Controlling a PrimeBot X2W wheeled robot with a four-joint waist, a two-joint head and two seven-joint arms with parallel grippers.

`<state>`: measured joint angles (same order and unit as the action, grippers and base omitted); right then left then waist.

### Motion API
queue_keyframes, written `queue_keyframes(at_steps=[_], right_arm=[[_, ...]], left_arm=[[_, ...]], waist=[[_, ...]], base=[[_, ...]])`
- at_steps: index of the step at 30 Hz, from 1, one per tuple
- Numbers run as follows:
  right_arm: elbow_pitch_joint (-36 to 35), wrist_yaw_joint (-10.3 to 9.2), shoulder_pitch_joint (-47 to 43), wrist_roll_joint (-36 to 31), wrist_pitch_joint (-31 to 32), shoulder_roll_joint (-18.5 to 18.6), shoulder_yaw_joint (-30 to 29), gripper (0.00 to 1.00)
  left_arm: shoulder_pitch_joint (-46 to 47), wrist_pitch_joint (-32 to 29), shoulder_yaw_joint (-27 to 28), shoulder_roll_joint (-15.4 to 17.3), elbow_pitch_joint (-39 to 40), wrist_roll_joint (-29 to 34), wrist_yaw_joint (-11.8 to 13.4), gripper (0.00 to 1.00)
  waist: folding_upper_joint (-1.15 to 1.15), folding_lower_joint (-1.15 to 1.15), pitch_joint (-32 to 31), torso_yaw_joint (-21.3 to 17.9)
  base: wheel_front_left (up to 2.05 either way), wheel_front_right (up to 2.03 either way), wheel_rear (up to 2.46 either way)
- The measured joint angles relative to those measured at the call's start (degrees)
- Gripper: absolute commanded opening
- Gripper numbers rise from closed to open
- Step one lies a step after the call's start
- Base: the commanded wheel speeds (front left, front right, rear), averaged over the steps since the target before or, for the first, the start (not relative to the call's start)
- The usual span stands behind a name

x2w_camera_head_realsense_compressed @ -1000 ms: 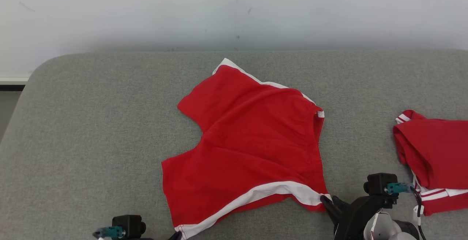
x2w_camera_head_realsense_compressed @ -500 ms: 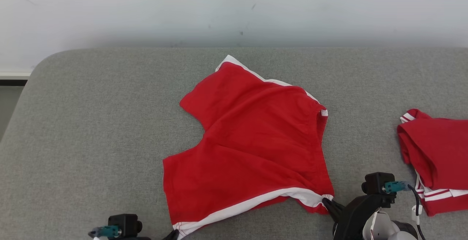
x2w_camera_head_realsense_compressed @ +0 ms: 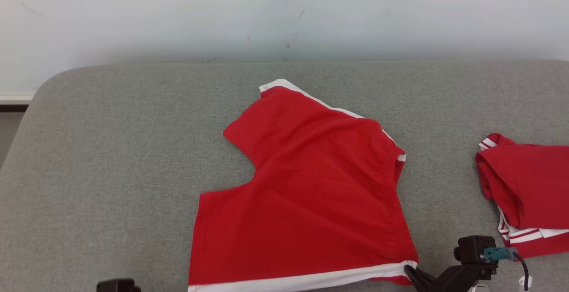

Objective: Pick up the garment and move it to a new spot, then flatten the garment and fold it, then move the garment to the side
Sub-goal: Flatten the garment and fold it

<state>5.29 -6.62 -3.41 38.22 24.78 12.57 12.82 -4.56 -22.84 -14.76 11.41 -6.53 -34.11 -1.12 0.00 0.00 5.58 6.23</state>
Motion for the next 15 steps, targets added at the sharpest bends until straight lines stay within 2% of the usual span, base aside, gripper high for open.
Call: queue_keyframes(at_steps=[7,15], right_arm=[[-3.21,0.00,-2.65,0.01,1.47,0.63,0.48,0.00],[-6.15,-0.01,-8.59,1.25,3.61,1.79,0.20,0.00]], left_arm=[[-7.23,-3.02,-0.15,1.10,4.37,-2.63,-0.33,0.00],[-10.76,-5.97,0.56,2.91,9.47,-3.32,0.69,0.00]], waist=[[0.00,0.00,-0.09,0.15],[0.00,0.00,-0.04,1.97]], base=[[0.00,0.00,0.00],[0.00,0.00,0.00]])
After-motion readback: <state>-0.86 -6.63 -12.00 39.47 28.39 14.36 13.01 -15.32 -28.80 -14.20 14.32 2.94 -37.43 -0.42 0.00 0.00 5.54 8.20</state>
